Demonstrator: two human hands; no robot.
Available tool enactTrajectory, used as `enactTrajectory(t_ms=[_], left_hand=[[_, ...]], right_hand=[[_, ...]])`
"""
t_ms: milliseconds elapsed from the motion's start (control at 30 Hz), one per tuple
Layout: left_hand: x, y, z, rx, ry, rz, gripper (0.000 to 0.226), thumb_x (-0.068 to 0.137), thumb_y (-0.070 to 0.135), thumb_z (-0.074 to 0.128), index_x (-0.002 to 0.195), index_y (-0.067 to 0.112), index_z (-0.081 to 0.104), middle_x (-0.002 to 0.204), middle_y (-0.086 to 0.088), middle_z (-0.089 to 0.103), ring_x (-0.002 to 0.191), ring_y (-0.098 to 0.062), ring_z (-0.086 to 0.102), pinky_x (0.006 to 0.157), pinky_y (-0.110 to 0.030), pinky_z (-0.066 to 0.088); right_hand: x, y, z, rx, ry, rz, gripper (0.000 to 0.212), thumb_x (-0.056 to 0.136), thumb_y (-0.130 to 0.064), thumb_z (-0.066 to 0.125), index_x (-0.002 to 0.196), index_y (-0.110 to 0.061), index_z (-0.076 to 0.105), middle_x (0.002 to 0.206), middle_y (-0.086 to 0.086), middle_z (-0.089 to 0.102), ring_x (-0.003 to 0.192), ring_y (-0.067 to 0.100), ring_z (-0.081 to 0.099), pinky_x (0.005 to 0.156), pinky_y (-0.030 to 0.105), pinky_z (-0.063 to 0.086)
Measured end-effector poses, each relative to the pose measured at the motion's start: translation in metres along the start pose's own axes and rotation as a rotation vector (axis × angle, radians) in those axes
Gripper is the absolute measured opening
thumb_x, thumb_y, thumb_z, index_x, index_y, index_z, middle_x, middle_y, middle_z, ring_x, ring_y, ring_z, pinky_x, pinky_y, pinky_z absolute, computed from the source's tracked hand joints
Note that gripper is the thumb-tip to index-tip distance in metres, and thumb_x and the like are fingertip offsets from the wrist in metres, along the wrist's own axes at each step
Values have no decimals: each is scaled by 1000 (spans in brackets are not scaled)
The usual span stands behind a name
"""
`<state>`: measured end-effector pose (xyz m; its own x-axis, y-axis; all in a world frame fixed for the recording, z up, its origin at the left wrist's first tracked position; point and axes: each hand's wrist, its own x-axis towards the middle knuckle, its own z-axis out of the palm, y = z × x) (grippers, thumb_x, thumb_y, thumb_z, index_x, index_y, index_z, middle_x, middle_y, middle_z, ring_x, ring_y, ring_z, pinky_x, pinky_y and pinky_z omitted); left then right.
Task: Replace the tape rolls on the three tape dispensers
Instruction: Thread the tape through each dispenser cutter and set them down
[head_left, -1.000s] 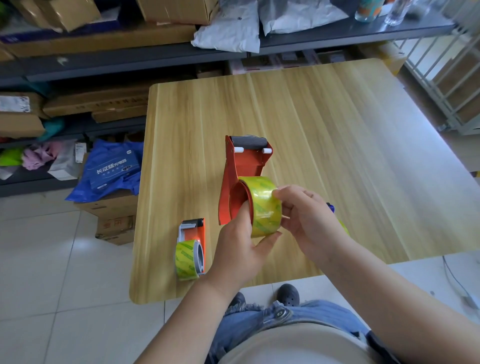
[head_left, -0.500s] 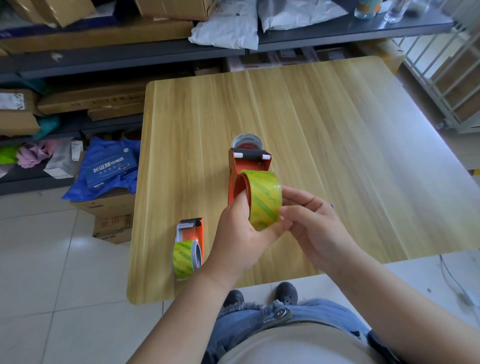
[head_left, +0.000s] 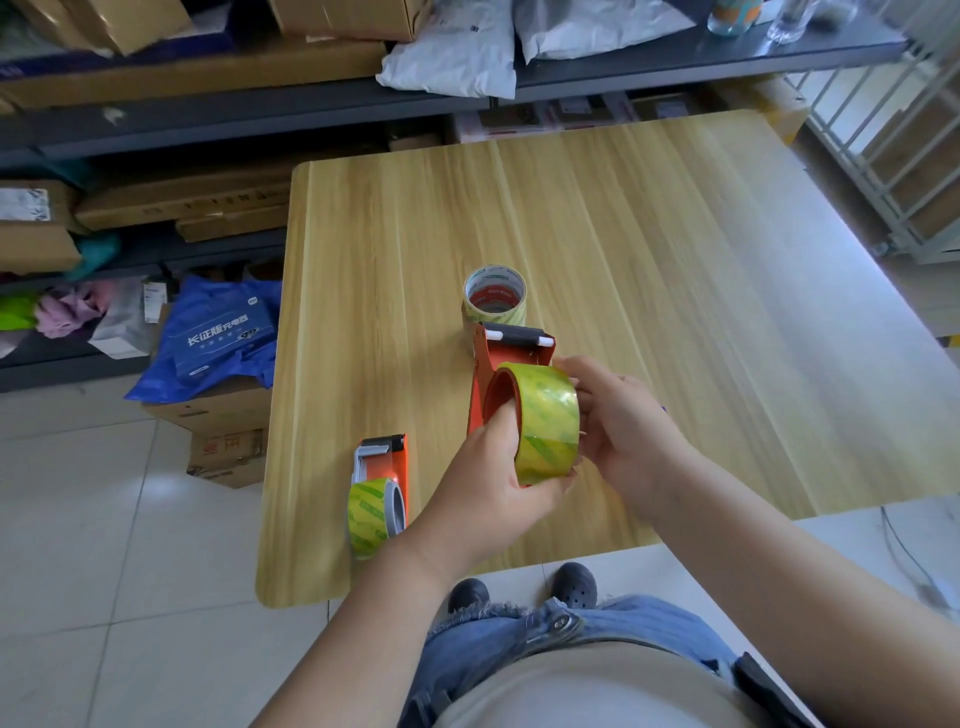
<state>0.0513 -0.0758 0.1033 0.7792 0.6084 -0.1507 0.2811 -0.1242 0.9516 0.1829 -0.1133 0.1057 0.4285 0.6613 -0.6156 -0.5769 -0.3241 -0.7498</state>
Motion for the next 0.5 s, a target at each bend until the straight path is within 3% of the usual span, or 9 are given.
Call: enactTrajectory(t_ms=[100,167,233,333,433,500], left_hand=[[1,1,-1,-22,63,-22,49,74,20,73,120,18,56,108,2,68,96,-12,66,85,-35,55],[2,2,-3,-42,115,-29,35,77,21,73,110,20,61,99,2,71,86,-15,69,78,-31,57],[3,3,-5,-59,148,-29,22,79,24,72,98,27,60,88,2,72,77,-14,71,72,-29,58],[1,4,-5,-55,136,-36,22,81,19,70,91,32,56,80,2,71,71,-10,70,69,-23,57],[0,3,-2,-49,146,-41,21,81,19,70,95,29,57,83,-1,71,73,-10,70,71,-24,57],[0,2,-1,-55,157,-43,23,82,20,69,100,25,58,86,0,72,74,-9,70,71,-22,57]], right_hand=[[0,7,-3,37,-132,-7,22,86,-25,58,70,-15,69,65,3,60,55,15,56,57,28,41],[0,15,-7,52,-226,-32,18,80,-29,60,82,-14,71,78,10,59,64,19,57,62,31,42],[-2,22,-11,50,-298,-82,27,78,-28,58,95,-9,67,78,11,56,61,18,55,56,27,43],[-5,27,-15,64,-338,-129,45,77,-19,53,116,2,59,76,8,59,59,14,56,51,24,45],[-9,28,-15,64,-335,-171,44,75,-11,51,115,0,62,74,4,65,60,13,57,52,24,45],[-11,27,-14,59,-279,-182,32,78,-4,53,107,-3,67,72,2,67,59,13,58,50,23,46]])
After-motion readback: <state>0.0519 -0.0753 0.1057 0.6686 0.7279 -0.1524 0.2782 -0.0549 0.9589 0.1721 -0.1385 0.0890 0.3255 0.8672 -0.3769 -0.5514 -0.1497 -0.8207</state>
